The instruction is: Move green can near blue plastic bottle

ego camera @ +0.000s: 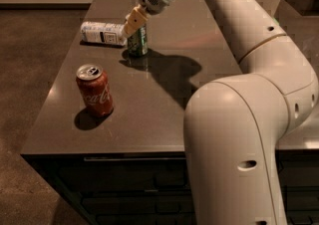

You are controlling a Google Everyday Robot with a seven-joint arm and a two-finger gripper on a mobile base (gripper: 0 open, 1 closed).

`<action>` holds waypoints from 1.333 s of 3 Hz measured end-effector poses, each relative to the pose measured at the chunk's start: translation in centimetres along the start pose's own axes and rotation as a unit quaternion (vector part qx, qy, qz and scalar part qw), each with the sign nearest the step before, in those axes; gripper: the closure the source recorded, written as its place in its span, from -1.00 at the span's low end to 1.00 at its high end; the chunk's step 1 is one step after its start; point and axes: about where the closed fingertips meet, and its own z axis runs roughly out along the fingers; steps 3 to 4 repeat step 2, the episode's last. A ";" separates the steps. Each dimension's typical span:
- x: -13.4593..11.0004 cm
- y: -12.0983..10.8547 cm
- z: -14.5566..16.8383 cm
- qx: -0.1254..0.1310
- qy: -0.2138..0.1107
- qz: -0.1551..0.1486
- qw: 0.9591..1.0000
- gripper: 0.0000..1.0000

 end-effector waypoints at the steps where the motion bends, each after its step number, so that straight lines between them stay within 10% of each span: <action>1: 0.0 0.0 0.3 -0.001 0.000 0.000 1.000 -1.00; 4: 0.0 0.0 0.3 -0.001 0.000 0.000 1.000 -1.00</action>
Offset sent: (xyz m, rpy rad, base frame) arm 0.0004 0.0017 -0.0019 -0.0001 0.0022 0.0017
